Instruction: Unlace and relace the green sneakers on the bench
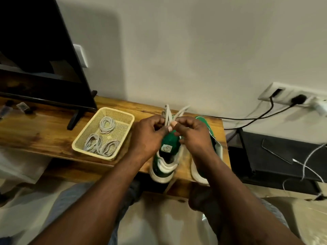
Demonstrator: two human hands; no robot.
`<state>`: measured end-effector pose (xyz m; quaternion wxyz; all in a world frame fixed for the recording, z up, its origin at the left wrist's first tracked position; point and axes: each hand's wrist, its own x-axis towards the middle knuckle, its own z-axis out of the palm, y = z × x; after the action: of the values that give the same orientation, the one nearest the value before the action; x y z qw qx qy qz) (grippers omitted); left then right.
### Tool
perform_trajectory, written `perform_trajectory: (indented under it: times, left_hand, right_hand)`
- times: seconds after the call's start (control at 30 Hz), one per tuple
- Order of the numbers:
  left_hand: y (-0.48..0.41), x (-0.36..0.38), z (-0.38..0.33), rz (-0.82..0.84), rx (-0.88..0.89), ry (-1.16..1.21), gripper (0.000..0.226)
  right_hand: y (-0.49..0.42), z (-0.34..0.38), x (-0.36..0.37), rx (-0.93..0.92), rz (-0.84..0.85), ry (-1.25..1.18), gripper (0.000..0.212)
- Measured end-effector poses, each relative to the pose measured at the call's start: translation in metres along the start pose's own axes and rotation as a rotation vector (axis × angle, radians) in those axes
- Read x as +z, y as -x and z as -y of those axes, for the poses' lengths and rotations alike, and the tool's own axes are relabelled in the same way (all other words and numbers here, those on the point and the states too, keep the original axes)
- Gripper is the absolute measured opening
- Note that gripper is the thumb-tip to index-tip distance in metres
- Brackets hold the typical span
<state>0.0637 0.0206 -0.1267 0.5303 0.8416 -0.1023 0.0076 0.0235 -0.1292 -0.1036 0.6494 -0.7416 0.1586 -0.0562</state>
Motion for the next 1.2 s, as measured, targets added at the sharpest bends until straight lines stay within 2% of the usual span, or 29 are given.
perform_trajectory:
  times: [0.07,0.13,0.27,0.37,0.47,0.57,0.63,0.7,0.77,0.83,0.9,0.97,1.03,1.1,1.2]
  left_hand:
    - [0.003,0.018,-0.006,0.066,-0.029,0.078,0.009]
    - [0.005,0.032,-0.015,0.086,-0.064,0.149,0.009]
    - [-0.004,0.052,-0.026,-0.007,-0.188,0.322,0.010]
    - [-0.011,0.063,-0.033,-0.031,-0.208,0.329,0.005]
    - [-0.009,0.076,-0.041,0.018,-0.147,0.299,0.006]
    - [-0.008,0.087,-0.044,0.007,-0.124,0.293,0.011]
    - [-0.013,0.092,-0.043,-0.071,-0.134,0.185,0.008]
    - [-0.018,0.096,-0.044,-0.107,-0.105,-0.033,0.010]
    - [-0.020,0.103,-0.048,-0.067,-0.076,-0.143,0.012]
    - [-0.019,0.112,-0.053,0.021,-0.069,-0.128,0.012]
    - [-0.016,0.119,-0.055,0.105,-0.065,-0.126,0.015]
    - [-0.013,0.124,-0.055,0.122,0.026,-0.281,0.030]
    - [-0.011,0.127,-0.054,0.094,0.151,-0.408,0.051]
    - [-0.008,0.130,-0.061,0.100,0.175,-0.237,0.053]
    - [-0.006,0.134,-0.073,0.213,0.026,0.230,0.034]
  right_hand:
    - [0.005,-0.004,-0.022,0.076,0.027,-0.079,0.005]
    - [0.006,-0.002,-0.039,0.166,0.015,-0.218,0.011]
    - [-0.003,0.010,-0.065,0.359,-0.183,-0.454,0.011]
    - [-0.013,0.015,-0.089,0.316,-0.308,-0.378,0.012]
    - [-0.017,0.016,-0.113,0.303,-0.308,-0.458,0.013]
    - [-0.020,0.011,-0.129,0.244,-0.387,-0.319,0.009]
    - [-0.021,0.010,-0.139,0.178,-0.441,-0.220,0.015]
    - [-0.020,0.014,-0.150,0.230,-0.424,-0.294,0.015]
    - [-0.022,0.012,-0.162,0.270,-0.420,-0.428,0.013]
    - [-0.023,0.013,-0.167,0.243,-0.402,-0.507,0.014]
    - [-0.025,0.012,-0.168,0.210,-0.356,-0.490,0.013]
    - [-0.026,0.010,-0.166,0.166,-0.334,-0.374,0.011]
    - [-0.026,0.010,-0.162,0.154,-0.274,-0.414,0.011]
    - [-0.025,0.009,-0.159,0.124,-0.214,-0.447,0.009]
    - [-0.024,0.009,-0.155,0.068,-0.187,-0.360,0.004]
